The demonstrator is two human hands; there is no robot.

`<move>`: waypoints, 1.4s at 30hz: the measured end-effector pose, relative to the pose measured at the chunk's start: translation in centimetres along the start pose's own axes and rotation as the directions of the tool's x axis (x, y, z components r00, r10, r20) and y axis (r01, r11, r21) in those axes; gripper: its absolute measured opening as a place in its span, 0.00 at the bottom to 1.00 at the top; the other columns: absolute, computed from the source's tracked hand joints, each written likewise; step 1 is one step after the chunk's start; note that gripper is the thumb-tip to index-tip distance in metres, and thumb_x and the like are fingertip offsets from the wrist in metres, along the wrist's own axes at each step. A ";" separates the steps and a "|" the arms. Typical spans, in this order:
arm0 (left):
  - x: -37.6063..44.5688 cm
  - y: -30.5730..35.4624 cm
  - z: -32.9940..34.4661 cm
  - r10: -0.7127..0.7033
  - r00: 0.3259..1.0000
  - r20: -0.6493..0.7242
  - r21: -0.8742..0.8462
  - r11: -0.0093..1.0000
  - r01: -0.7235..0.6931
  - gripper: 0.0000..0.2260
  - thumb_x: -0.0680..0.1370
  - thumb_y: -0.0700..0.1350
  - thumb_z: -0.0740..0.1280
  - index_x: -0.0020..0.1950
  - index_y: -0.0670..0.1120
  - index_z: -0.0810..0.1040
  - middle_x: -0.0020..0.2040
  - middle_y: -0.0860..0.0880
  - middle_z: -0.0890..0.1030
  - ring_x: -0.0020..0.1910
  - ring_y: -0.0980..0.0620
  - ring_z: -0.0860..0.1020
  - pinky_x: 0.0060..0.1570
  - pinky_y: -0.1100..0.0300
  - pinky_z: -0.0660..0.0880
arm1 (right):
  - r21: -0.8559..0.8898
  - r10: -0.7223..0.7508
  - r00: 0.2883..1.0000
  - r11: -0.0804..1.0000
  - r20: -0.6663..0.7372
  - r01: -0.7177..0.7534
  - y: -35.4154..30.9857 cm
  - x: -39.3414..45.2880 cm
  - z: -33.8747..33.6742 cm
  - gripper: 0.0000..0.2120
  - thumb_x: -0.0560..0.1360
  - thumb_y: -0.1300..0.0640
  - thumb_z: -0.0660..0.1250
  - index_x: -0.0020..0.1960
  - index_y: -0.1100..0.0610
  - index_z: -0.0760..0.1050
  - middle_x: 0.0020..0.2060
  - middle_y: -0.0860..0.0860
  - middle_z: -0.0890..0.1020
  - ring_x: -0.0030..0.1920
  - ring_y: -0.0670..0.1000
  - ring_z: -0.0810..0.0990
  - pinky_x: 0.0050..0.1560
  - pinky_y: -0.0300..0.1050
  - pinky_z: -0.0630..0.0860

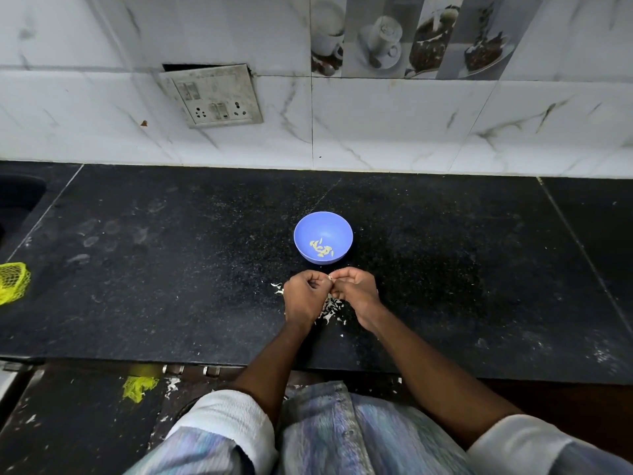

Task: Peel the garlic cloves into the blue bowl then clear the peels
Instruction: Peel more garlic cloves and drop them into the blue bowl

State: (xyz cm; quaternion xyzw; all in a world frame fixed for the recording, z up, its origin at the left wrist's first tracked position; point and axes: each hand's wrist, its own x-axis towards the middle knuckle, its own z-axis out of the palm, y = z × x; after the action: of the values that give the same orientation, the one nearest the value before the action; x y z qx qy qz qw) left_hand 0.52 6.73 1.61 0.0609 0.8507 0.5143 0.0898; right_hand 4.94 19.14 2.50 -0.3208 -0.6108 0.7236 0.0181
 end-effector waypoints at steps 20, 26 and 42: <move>0.7 -0.9 0.8 -0.071 0.995 0.065 -0.093 0.993 0.077 0.13 0.83 0.51 0.69 0.39 0.49 0.80 0.33 0.55 0.80 0.32 0.61 0.75 0.37 0.62 0.72 | 0.140 0.047 0.999 0.989 -0.026 -0.043 0.4 0.4 -0.6 0.09 0.74 0.69 0.74 0.54 0.66 0.82 0.40 0.60 0.86 0.41 0.53 0.84 0.43 0.43 0.82; 0.9 -1.4 0.6 -0.047 0.996 0.071 -0.152 0.987 0.057 0.10 0.75 0.36 0.77 0.48 0.50 0.82 0.41 0.50 0.86 0.39 0.53 0.84 0.42 0.59 0.80 | -0.004 -0.002 0.995 1.000 -0.097 0.001 0.4 0.7 -0.7 0.05 0.77 0.66 0.71 0.52 0.62 0.83 0.41 0.58 0.87 0.37 0.48 0.82 0.34 0.37 0.77; 1.3 -0.5 0.1 -0.031 0.999 0.030 0.137 0.990 0.027 0.04 0.74 0.44 0.78 0.42 0.53 0.87 0.37 0.58 0.85 0.36 0.61 0.83 0.39 0.60 0.79 | -0.347 -0.181 0.983 0.924 -0.016 0.164 1.0 1.7 -0.1 0.08 0.80 0.65 0.65 0.45 0.57 0.78 0.39 0.56 0.85 0.35 0.49 0.81 0.35 0.45 0.79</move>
State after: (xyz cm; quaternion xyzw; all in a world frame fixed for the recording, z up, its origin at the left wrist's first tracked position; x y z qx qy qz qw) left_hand -0.77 6.87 1.02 0.0628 0.8832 0.4524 0.1065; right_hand 3.99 19.74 0.83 -0.2813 -0.7530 0.5936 0.0399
